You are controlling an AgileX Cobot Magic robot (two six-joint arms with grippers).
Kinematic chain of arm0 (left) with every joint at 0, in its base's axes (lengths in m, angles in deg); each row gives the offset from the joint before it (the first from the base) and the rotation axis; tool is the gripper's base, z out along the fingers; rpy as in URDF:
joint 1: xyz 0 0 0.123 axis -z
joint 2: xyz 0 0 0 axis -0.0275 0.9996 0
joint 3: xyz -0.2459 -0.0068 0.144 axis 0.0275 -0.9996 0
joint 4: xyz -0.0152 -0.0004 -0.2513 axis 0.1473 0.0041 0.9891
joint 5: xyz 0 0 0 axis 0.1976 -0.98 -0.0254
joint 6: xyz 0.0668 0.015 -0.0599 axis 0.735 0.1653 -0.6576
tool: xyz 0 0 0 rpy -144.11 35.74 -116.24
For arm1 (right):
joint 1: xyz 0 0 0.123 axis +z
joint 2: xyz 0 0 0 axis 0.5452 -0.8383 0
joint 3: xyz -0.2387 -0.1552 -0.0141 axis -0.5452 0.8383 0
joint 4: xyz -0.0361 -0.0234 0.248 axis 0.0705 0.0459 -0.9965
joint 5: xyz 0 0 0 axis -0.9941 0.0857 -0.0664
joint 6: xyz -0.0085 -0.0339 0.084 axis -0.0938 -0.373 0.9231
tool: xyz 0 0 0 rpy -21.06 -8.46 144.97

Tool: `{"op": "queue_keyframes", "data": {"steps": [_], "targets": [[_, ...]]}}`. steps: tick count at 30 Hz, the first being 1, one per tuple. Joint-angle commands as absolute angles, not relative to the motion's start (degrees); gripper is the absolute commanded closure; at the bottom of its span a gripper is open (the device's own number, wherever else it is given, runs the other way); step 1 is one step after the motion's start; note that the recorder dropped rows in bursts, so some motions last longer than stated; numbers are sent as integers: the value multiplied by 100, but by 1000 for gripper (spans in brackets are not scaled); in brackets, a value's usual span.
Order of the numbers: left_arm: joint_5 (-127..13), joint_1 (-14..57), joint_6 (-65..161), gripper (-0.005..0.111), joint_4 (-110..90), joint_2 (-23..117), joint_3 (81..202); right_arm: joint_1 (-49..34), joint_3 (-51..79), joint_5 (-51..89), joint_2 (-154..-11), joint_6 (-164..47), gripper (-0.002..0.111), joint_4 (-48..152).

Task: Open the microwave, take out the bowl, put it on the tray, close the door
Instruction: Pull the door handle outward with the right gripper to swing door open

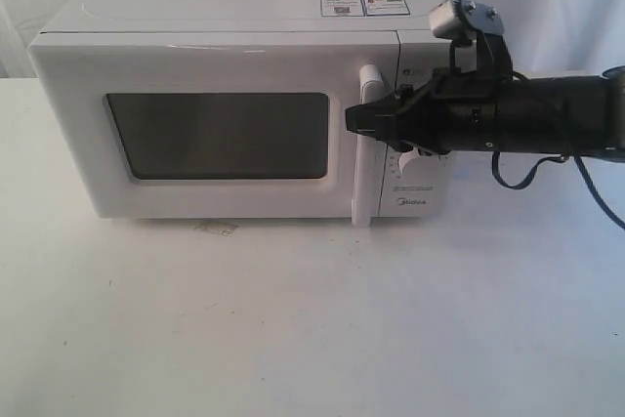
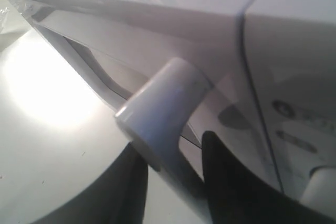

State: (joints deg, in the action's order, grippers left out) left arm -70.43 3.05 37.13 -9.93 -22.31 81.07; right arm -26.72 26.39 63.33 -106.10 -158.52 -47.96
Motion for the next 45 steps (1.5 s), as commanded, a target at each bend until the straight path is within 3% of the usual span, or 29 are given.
{"op": "queue_keyframes", "data": {"steps": [1, 45], "targets": [[-7055, 296, 3709, 107, -993, -2255, 8092, -2548, 2464, 7799, -10779, -16401, 108, -4781], [-7055, 296, 3709, 107, -993, -2255, 8092, -2334, 2832, 8931, -10721, -16593, 108, -4128]]}}
